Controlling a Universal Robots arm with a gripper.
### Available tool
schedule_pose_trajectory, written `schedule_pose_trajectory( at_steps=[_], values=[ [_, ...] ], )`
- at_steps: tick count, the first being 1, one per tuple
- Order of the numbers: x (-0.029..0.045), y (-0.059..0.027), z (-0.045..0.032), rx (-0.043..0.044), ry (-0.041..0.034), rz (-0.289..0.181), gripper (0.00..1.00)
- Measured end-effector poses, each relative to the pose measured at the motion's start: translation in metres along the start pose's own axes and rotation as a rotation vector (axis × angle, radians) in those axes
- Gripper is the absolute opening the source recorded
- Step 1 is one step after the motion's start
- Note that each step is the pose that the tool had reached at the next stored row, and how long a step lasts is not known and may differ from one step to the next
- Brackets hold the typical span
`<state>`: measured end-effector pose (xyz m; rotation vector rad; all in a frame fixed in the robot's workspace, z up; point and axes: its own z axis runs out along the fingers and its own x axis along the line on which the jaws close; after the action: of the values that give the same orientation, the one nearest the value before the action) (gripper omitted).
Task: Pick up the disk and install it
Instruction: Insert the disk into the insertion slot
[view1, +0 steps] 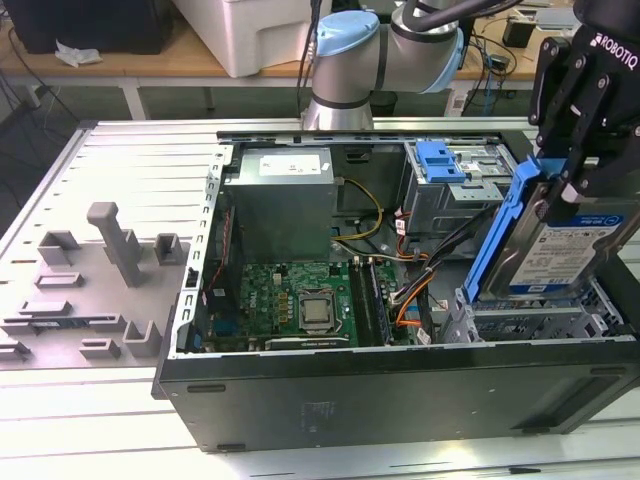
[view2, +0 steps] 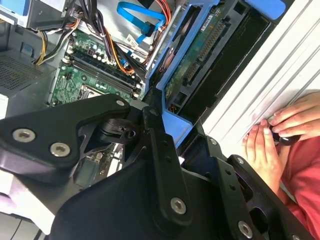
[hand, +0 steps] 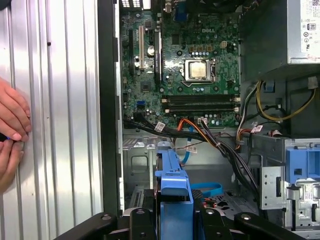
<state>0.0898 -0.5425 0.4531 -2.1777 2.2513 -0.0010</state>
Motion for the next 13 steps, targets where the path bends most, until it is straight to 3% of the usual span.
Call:
schedule_pose_trajectory(
  at_steps=[1,6,9,10,13],
  values=[
    [0.0,0.0,0.0,-0.0001,-0.0032,0.0,0.36],
    [0.0,-0.0001,0.0001,-0.0001,-0.0042,0.0,0.36],
    [0.0,-0.0001,0.0001,0.0,-0.0025,0.0,0.36],
    [0.0,-0.0001,0.0001,0.0001,0.0029,0.0,0.36],
    [0.0,-0.0001,0.0001,0.0001,0.0037,0.0,0.36]
  ],
)
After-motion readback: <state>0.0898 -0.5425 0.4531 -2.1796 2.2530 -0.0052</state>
